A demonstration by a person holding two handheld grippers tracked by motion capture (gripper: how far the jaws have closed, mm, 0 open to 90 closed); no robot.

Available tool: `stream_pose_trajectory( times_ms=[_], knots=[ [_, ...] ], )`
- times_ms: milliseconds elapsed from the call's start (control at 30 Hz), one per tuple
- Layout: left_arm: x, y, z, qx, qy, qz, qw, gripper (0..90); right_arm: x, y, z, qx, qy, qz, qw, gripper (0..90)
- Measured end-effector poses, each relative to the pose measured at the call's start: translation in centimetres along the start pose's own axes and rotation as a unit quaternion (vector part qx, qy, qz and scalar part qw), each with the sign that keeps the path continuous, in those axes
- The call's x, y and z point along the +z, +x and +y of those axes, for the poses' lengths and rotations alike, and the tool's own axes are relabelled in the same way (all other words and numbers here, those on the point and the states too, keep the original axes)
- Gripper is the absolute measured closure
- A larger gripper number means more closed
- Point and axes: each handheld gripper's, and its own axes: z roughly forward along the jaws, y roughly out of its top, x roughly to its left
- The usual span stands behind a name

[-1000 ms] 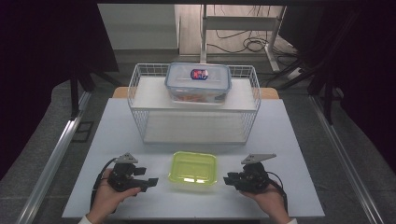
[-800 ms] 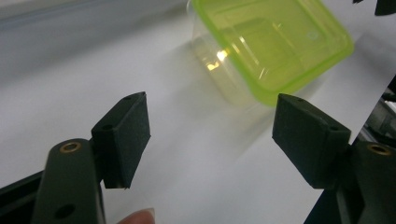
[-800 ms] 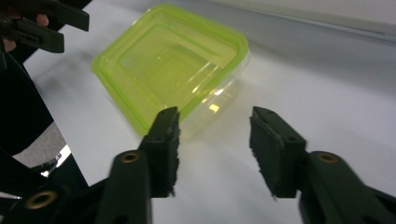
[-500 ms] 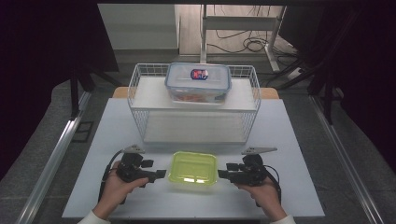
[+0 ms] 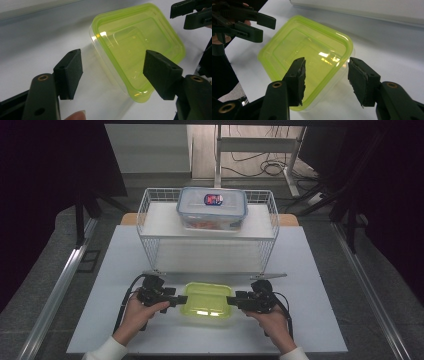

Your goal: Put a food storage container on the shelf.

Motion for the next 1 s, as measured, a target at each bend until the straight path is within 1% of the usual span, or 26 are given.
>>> stream_pose_trajectory(
  times_ms=[133, 267, 300, 367, 400, 500, 533, 567, 600, 633, 667, 733, 767, 833, 867, 933, 967, 1000],
  knots=[
    [0.5, 0.1, 0.0, -0.002, 0.007, -0.007, 1.0000, 32.7, 0.4, -0.4, -0.4, 0.011, 0.009, -0.003, 0.9999, 49.3],
    [1.0, 0.2, 0.0, -0.010, 0.014, -0.022, 0.9996, 36.1, 0.8, -0.4, -0.5, 0.014, 0.017, 0.002, 0.9998, 50.5],
    [1.2, 0.2, 0.0, -0.012, 0.016, -0.025, 0.9995, 37.7, 0.9, -0.4, -0.5, 0.015, 0.017, 0.005, 0.9997, 50.5],
    [1.4, 0.2, -0.1, -0.011, 0.020, -0.026, 0.9994, 41.5, 1.0, -0.4, -0.5, 0.014, 0.019, 0.001, 0.9997, 51.3],
    [1.5, 0.2, -0.1, -0.011, 0.022, -0.026, 0.9994, 43.0, 1.0, -0.4, -0.5, 0.017, 0.020, 0.003, 0.9996, 51.8],
    [1.7, 0.2, -0.2, -0.018, 0.024, -0.035, 0.9989, 50.2, 1.2, -0.7, -0.6, 0.022, 0.023, 0.002, 0.9995, 53.1],
    [1.8, 0.3, -0.2, -0.015, 0.025, -0.035, 0.9990, 52.3, 1.3, -0.8, -0.7, 0.024, 0.025, 0.006, 0.9994, 54.4],
    [1.8, 0.3, -0.3, -0.014, 0.025, -0.035, 0.9990, 54.4, 1.5, -1.0, -0.8, 0.030, 0.027, 0.014, 0.9991, 55.2],
    [1.8, 0.3, -0.3, -0.019, 0.024, -0.034, 0.9989, 55.8, 1.7, -1.1, -0.9, 0.034, 0.030, 0.017, 0.9988, 56.1],
    [1.8, 0.4, -0.3, -0.019, 0.024, -0.034, 0.9989, 58.8, 1.9, -1.1, -0.9, 0.035, 0.034, 0.017, 0.9987, 58.8],
    [1.8, 0.4, -0.4, -0.019, 0.023, -0.036, 0.9989, 60.5, 2.0, -1.1, -1.0, 0.038, 0.035, 0.025, 0.9984, 60.5],
    [1.6, 0.5, -0.5, -0.019, 0.021, -0.037, 0.9989, 63.4, 2.1, -1.0, -1.0, 0.041, 0.035, 0.029, 0.9981, 62.5],
    [1.5, 0.5, -0.5, -0.024, 0.014, -0.042, 0.9987, 65.8, 2.0, -1.0, -1.0, 0.044, 0.032, 0.030, 0.9981, 65.4],
    [1.4, 0.5, -0.7, -0.024, 0.011, -0.048, 0.9985, 69.0, 1.7, -1.0, -1.0, 0.047, 0.024, 0.030, 0.9982, 67.3],
    [1.4, 0.4, -0.7, -0.022, 0.011, -0.046, 0.9986, 69.3, 1.7, -0.9, -1.0, 0.049, 0.022, 0.030, 0.9981, 68.2],
    [1.2, 0.1, -0.9, -0.018, 0.008, -0.045, 0.9988, 69.8, 1.5, -0.7, -1.1, 0.045, 0.018, 0.026, 0.9985, 69.2],
    [1.1, 0.0, -1.0, -0.009, 0.010, -0.046, 0.9989, 70.0, 1.5, -0.6, -1.2, 0.044, 0.016, 0.025, 0.9986, 69.7],
    [1.0, -0.2, -1.1, -0.005, 0.007, -0.046, 0.9989, 70.3, 1.4, -0.5, -1.2, 0.041, 0.015, 0.023, 0.9988, 70.2]
  ],
)
